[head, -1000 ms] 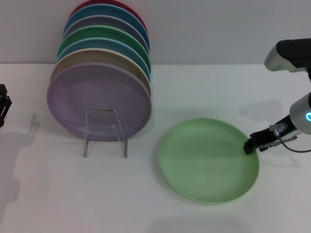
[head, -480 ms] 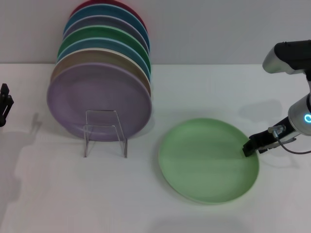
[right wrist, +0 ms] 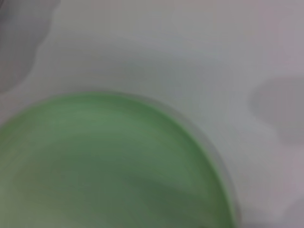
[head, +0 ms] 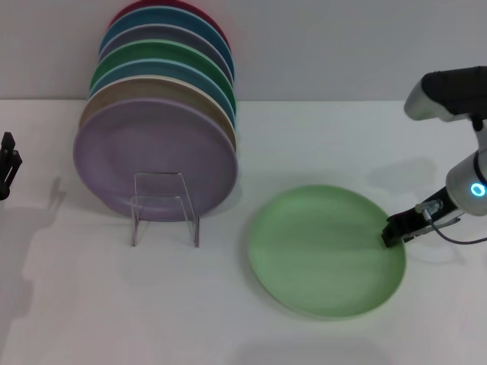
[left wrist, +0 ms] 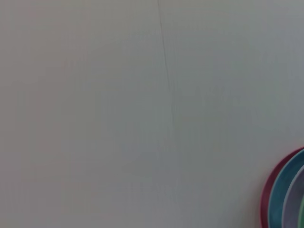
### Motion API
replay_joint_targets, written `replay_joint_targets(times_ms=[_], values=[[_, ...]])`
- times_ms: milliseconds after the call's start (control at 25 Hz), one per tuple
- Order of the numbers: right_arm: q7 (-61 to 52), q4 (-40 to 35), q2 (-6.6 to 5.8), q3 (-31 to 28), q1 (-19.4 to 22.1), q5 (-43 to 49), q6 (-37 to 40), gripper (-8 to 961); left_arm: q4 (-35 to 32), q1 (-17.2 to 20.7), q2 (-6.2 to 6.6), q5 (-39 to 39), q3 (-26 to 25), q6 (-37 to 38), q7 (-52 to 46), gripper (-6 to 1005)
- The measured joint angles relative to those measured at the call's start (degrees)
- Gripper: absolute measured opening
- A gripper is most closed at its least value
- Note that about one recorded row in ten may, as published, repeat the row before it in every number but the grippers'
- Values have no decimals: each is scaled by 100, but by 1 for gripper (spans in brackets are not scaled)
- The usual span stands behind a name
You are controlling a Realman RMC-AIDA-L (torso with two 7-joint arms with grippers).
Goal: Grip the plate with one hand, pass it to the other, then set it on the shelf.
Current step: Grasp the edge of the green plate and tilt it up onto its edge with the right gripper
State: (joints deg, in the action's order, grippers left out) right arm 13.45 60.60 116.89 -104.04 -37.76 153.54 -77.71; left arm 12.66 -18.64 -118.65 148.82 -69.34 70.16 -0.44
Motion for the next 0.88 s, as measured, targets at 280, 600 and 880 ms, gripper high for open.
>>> replay_joint_targets(times_ms=[280, 600, 880], values=[[-5, 45, 50, 320, -57, 208, 86, 120, 26, -13, 0, -1, 76, 29, 0, 804], [-8, 161, 53, 331, -30, 171, 87, 111, 12, -6, 0, -2, 80, 33, 0, 803], [111, 737, 89, 285, 118, 152, 91, 90, 22, 11, -6, -2, 80, 34, 0, 803]])
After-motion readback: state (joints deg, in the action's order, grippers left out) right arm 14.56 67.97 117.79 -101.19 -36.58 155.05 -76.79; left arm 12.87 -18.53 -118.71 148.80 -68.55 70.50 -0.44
